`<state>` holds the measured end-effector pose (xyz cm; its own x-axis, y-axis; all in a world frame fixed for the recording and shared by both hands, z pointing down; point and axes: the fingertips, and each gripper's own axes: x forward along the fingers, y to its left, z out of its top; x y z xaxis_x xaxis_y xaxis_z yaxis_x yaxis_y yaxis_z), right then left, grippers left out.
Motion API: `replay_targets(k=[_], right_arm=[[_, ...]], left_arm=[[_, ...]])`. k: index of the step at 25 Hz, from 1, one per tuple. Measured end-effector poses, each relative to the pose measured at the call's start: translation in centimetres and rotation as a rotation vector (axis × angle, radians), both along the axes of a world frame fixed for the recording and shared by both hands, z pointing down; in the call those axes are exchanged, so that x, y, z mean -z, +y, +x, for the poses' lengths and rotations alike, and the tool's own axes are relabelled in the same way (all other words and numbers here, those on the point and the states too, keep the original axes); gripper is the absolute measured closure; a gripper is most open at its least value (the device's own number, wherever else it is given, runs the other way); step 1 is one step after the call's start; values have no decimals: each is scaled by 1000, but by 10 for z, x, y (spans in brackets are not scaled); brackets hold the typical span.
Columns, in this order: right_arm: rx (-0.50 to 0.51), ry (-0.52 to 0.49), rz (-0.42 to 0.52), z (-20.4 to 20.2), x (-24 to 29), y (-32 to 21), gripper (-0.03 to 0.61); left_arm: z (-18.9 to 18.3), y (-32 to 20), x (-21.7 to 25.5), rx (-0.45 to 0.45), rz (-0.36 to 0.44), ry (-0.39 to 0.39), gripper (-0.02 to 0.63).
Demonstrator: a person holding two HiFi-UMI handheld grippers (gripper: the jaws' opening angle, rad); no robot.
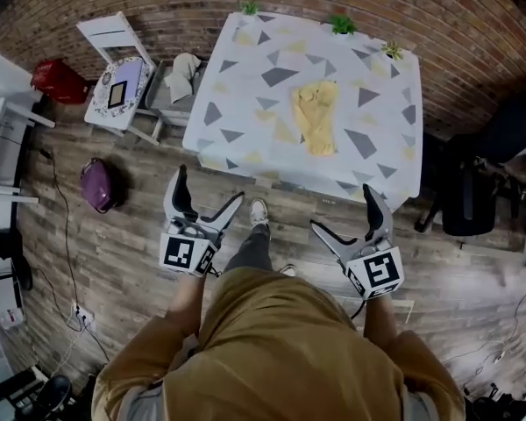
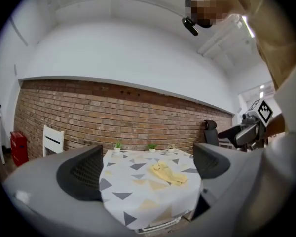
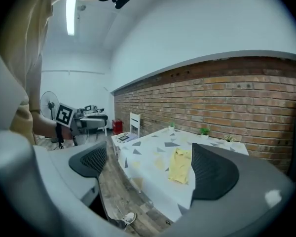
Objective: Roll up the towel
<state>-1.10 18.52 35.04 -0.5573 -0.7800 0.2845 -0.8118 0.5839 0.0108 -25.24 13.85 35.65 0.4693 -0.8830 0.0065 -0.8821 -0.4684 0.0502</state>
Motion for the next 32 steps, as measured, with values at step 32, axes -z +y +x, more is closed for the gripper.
replay_targets(k=[32], right_arm=[[-40,103,-181,121,-40,-182,48]], left_arm=[[157,-198,-51,-294,-199,-77,17]])
